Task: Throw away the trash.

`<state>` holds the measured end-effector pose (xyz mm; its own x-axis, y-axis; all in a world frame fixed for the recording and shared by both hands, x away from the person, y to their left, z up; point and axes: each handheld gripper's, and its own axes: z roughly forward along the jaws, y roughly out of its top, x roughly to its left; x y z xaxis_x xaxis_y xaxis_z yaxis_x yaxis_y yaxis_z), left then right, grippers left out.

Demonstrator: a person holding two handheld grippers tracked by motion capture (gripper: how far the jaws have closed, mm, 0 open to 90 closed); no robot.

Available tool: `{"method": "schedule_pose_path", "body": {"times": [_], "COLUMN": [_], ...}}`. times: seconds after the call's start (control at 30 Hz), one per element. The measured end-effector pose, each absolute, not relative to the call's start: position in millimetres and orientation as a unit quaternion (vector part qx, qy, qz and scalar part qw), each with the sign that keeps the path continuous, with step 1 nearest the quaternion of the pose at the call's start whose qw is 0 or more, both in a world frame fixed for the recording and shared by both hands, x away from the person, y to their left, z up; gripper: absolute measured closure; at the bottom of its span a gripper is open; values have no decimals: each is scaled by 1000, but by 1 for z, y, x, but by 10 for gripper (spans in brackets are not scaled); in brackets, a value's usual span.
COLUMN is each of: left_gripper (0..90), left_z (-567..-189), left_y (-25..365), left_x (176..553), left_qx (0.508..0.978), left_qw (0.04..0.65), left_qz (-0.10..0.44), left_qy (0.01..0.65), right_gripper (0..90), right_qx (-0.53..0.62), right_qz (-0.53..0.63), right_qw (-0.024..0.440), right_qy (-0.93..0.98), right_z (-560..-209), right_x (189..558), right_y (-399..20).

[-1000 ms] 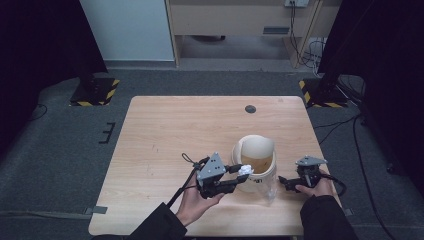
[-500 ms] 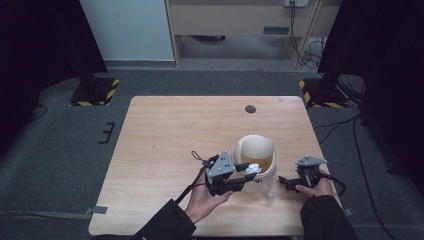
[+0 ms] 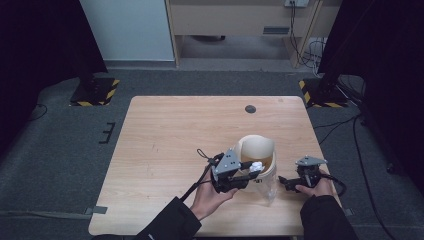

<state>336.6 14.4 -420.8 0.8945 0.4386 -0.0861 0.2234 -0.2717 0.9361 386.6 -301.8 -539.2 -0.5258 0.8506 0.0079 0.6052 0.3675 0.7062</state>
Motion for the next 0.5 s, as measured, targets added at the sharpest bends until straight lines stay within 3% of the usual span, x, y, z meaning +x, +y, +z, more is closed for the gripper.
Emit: {"method": "schedule_pose_path", "body": {"times": [0.5], "left_gripper": [636], "left_z": [-425], "left_y": [2], "left_x": [344], "left_qx": [801], "left_qw": [549], "left_qz": [95], "left_qy": [219], "right_gripper": [7], "right_qx": [451], "right_qz": [335], "right_qw": [183], "right_qy": [807], "right_z": [-539], "right_x": [387], "right_y": [-302]}}
